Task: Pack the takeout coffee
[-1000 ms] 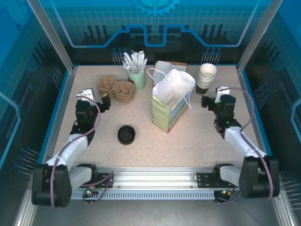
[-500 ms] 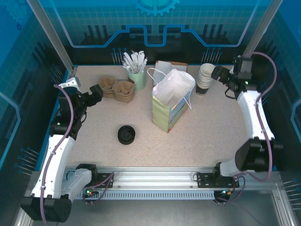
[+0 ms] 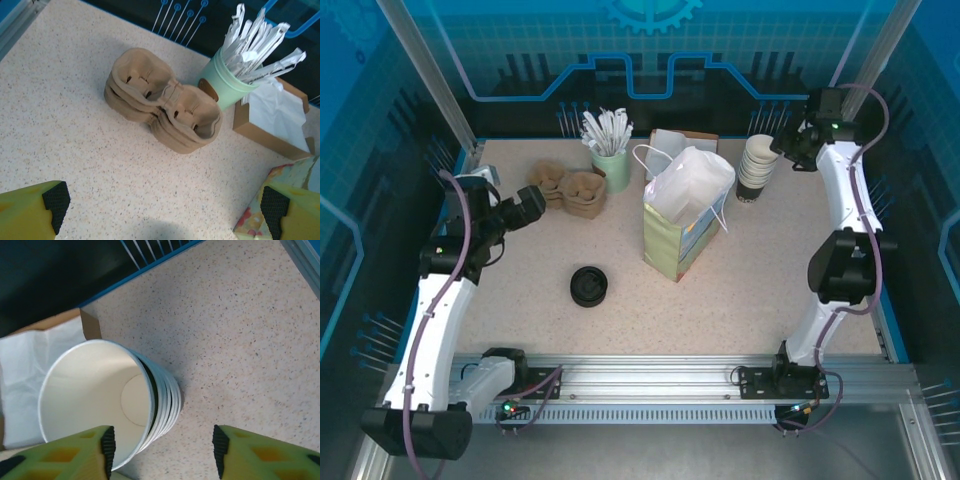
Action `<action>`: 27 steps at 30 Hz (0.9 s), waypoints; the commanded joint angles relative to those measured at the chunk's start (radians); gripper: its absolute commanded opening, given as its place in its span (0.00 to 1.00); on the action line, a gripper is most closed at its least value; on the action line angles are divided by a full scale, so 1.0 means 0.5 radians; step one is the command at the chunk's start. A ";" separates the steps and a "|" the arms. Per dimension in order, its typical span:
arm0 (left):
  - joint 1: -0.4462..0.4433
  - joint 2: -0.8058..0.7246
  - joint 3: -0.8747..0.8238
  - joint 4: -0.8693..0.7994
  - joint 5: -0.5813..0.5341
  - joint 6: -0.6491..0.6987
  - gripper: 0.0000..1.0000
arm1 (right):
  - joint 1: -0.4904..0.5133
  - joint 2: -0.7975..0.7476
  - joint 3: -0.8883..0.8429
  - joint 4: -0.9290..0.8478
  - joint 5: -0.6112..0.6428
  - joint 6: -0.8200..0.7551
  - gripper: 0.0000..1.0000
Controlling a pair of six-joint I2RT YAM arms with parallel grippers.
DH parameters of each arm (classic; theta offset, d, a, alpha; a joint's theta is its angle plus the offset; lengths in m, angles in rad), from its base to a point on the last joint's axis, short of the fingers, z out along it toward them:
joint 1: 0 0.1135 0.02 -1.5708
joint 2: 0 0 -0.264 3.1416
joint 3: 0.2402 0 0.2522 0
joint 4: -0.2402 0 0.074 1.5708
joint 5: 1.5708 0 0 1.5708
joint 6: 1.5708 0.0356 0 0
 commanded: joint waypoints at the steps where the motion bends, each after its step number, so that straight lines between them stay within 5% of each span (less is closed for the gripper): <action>1: -0.015 0.020 0.041 -0.057 0.081 0.071 0.99 | 0.019 0.117 0.178 -0.152 -0.066 -0.044 0.48; 16: -0.018 0.171 0.038 -0.043 0.181 0.137 0.99 | 0.108 0.371 0.511 -0.286 -0.002 -0.150 0.28; 27: -0.018 0.214 0.070 -0.066 0.219 0.167 0.99 | 0.130 0.424 0.581 -0.324 0.120 -0.193 0.27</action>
